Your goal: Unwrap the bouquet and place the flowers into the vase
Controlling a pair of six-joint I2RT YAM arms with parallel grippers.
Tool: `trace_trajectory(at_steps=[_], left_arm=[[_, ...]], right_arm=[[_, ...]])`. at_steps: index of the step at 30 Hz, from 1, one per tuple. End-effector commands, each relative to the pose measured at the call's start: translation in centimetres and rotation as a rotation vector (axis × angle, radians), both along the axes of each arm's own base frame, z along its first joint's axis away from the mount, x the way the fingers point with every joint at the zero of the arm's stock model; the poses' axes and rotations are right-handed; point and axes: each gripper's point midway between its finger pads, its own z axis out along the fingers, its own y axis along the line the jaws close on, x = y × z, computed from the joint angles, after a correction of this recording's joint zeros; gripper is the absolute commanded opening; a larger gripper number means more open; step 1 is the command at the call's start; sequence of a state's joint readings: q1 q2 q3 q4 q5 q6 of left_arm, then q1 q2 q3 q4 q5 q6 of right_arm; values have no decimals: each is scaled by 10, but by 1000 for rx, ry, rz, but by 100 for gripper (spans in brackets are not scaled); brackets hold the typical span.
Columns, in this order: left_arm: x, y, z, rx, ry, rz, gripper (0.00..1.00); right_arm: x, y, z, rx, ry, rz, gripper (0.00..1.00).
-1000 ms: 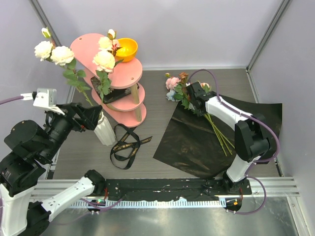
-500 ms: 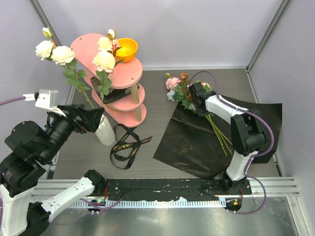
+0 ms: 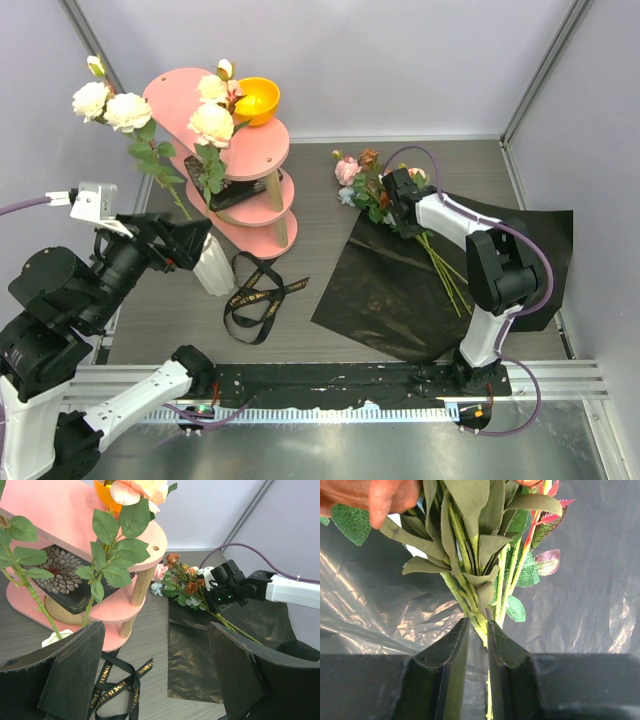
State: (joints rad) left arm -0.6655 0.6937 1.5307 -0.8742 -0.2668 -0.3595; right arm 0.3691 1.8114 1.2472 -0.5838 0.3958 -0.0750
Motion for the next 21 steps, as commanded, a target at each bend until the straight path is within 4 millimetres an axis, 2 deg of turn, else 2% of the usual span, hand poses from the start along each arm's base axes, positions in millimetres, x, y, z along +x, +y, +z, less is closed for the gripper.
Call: trace_trajectory(at_steps=[1,6,18,20,21], left_arm=[[-3,-1,2,-5,-9,-16,89],[-2,-3,0,-4,-5,-20,88],[-2,-5,0,-8,-2,-31,88],[-2,-5,0,-9,-3,-32,89],[-3,-5,1,-12,-5,-31,88]], right_arm=[[9,7,-2,23,-20,14,28],[6,15,-7,66,1,37,27],[5,20,-17,36,24,63,26],[8,18,-13,13,0,56,23],[7,24,-9,5,-14,75,22]])
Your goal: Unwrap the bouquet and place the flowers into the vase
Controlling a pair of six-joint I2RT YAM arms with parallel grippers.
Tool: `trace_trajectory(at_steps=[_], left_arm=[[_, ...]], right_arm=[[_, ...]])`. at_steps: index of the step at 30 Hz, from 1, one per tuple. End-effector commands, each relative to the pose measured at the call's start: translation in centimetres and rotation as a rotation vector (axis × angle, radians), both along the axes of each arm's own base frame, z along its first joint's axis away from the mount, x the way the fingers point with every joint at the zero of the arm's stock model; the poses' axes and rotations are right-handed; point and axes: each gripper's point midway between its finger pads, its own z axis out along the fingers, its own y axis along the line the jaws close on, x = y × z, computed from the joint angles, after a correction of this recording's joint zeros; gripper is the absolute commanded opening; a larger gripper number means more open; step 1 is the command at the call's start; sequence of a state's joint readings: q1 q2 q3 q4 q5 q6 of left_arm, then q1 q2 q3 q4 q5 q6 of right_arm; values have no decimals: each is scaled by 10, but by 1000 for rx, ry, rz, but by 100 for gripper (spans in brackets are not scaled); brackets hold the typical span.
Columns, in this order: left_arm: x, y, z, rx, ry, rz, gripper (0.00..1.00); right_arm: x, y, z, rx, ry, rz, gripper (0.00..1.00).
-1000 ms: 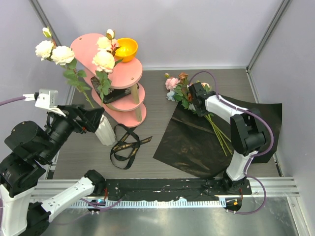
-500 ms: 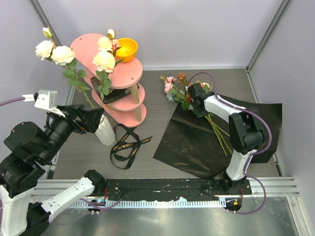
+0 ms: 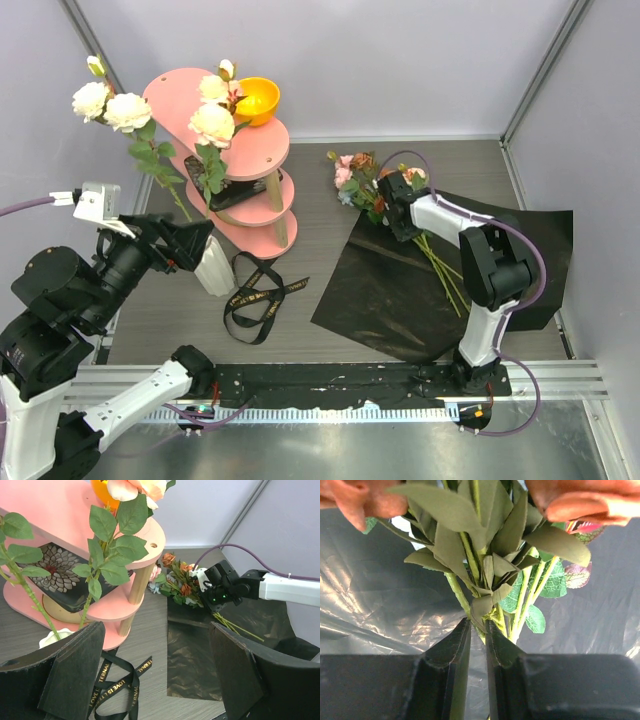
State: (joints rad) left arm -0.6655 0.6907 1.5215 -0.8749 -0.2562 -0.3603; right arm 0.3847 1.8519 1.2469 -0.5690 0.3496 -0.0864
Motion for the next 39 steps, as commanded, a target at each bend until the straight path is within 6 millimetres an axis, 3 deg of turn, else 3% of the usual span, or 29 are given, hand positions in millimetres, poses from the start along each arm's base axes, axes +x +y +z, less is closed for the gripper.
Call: trace_trajectory(at_steps=[1,6,11,16,21,23,24,26,27,28,30,31,35,39], left_arm=[[-2,-3,3,-12,-9,-19,88],[-1,-3,3,-9,-8,-16,89],[3,-8,3,-15,-5,-26,88],[5,-21,6,-25,5,-73,89],[1,-57,17,-76,4,-241,89],[2,-81,24,-104,10,-339,90],[-6,-98,24,-129,33,-435,90],[-2,-123,27,-162,50,-531,90],[-10,-138,25,-190,88,-625,90],[-10,-147,33,-215,66,-669,88],[-9,-171,25,-227,129,-778,80],[-7,-180,26,-244,145,-806,74],[4,-215,13,-220,173,-827,76],[5,-242,9,-199,169,-847,79]], right_arm=[[12,13,12,-27,-87,44,19],[16,19,64,-177,-283,102,1],[12,25,108,-190,-382,122,1],[2,38,157,-39,-499,145,1],[-11,60,217,268,-713,150,1],[-31,76,244,455,-786,212,1],[-37,82,267,542,-857,241,1],[-68,101,296,735,-899,360,1],[-77,107,310,790,-934,406,1],[-91,116,320,884,-919,440,1],[-122,127,354,1007,-945,577,1],[-132,131,361,1047,-931,610,1],[-179,150,382,1190,-844,828,1],[-197,157,388,1275,-801,895,1]])
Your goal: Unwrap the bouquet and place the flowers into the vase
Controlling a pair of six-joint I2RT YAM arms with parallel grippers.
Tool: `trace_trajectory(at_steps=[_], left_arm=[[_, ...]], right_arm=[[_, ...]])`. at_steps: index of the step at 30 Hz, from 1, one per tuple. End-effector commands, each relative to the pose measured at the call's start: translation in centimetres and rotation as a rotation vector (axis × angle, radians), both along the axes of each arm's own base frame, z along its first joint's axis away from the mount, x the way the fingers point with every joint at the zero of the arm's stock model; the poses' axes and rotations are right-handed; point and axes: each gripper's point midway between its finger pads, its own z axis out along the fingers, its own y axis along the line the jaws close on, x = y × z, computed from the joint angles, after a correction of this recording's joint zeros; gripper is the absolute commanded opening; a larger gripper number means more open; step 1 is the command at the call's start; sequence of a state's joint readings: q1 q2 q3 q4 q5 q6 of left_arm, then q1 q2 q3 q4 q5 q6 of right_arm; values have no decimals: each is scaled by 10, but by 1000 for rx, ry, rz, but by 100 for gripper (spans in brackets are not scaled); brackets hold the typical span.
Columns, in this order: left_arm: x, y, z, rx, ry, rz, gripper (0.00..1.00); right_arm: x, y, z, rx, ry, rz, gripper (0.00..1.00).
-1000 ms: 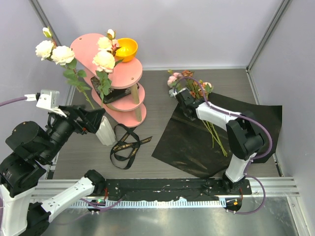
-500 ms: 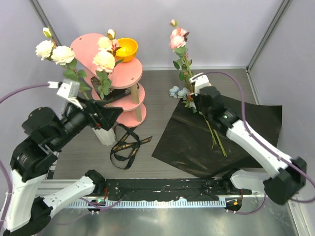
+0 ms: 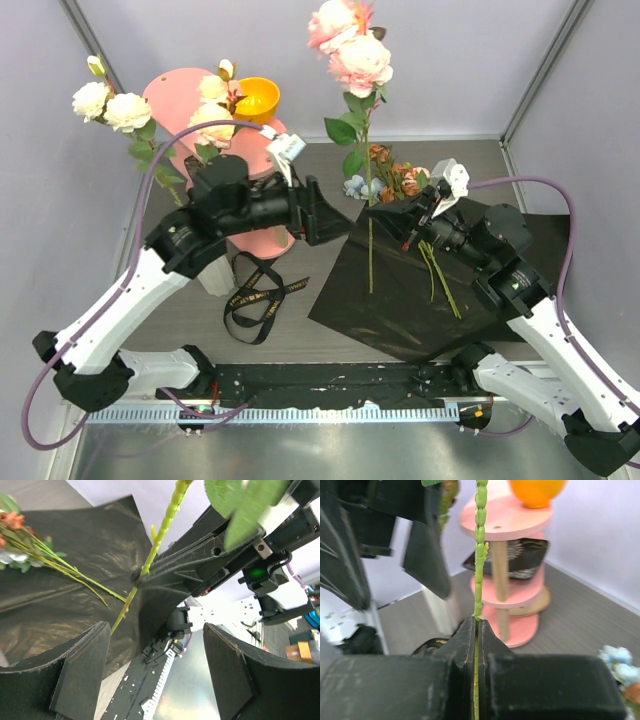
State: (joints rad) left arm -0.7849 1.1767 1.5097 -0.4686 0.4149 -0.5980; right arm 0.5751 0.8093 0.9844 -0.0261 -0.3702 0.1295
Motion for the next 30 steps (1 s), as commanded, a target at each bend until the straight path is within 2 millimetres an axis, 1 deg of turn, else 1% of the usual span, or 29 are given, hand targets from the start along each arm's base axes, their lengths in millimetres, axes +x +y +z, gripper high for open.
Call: trace_trajectory(at_steps=[1,3,4,8,10,11,12,13,14,16,17,19,21,27,30], left_arm=[[-12,-23,34,-94,-93,-60,79],[-8,-28,35,-99,-92,-52,77],[-6,-28,38,-106,-97,-41,74],[1,-28,44,-120,-106,-9,70],[4,-30,43,-114,-98,4,68],[4,-28,47,-118,-102,8,66],[8,-27,47,-113,-109,31,64],[9,-25,48,-109,-112,45,60],[9,-23,53,-114,-122,51,59],[10,-23,54,-107,-126,50,58],[10,-24,58,-113,-131,49,57],[9,-24,62,-121,-137,44,52],[9,-24,65,-126,-142,47,50],[12,-25,64,-117,-142,50,44],[13,-25,67,-126,-153,58,36]], right_arm=[[-41,18,29,76,-39,233,1],[-42,18,28,65,-37,242,1],[-43,18,26,57,-34,245,1],[-45,19,21,40,-28,256,1],[-46,19,20,34,-31,262,1],[-46,19,18,30,-28,262,1],[-47,18,19,28,-32,260,1],[-48,18,18,26,-34,262,1],[-48,18,18,25,-35,264,1],[-50,16,19,26,-44,265,1],[-51,16,20,27,-43,268,1],[-51,16,20,25,-48,269,1],[-52,17,21,25,-51,272,1],[-57,17,23,28,-49,294,1],[-58,18,24,31,-47,304,1]])
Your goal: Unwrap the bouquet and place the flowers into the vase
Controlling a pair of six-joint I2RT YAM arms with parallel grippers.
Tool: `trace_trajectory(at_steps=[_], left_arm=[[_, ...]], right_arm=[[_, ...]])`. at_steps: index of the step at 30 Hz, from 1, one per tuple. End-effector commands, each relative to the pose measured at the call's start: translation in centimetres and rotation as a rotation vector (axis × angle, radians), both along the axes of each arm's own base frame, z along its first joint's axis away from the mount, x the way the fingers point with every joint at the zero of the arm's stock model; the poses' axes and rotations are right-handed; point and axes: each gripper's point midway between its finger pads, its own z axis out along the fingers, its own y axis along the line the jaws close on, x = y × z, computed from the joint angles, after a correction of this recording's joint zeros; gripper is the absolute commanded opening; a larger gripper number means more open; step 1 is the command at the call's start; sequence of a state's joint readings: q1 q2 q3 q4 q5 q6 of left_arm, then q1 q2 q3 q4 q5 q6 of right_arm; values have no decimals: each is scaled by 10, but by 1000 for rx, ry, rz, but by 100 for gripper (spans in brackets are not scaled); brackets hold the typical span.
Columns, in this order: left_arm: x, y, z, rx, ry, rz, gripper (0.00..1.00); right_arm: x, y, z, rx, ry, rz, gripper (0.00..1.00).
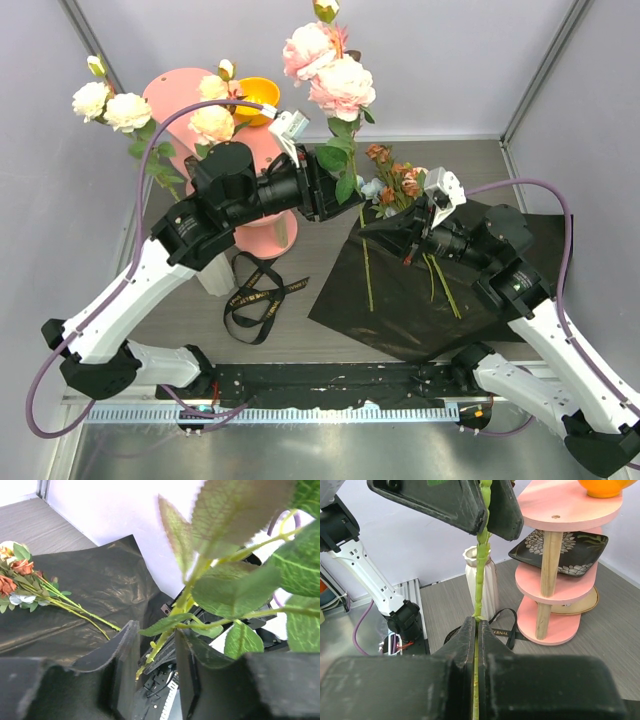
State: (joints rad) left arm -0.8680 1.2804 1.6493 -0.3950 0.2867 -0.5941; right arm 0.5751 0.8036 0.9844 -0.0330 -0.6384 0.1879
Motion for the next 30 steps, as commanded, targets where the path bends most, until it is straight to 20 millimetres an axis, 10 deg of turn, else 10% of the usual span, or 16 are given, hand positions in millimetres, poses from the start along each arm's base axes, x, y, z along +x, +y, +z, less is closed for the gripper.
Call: trace_trajectory(at_steps=[1,5,8,11,17,26,30], left_arm=[[0,6,28,-57,-75,15,27],[0,11,35,-65,-103,34,3],[0,26,39,-39,-140,81,0],[-11,53,44,11,-191,120,0],[-24,162,35,180,-240,428,0],[-24,318,78,303,-327,1025,0],[-22,352,97,325,-392,1207,0]], right_arm=[[-13,-1,26,44,-69,40,1],[-8,-1,28,46,-60,25,7],[10,-12,27,48,-29,-109,64],[34,-34,27,56,-10,-309,88],[60,-74,24,50,6,-583,94],[70,-62,12,25,39,-555,94],[69,-61,10,28,40,-553,94]])
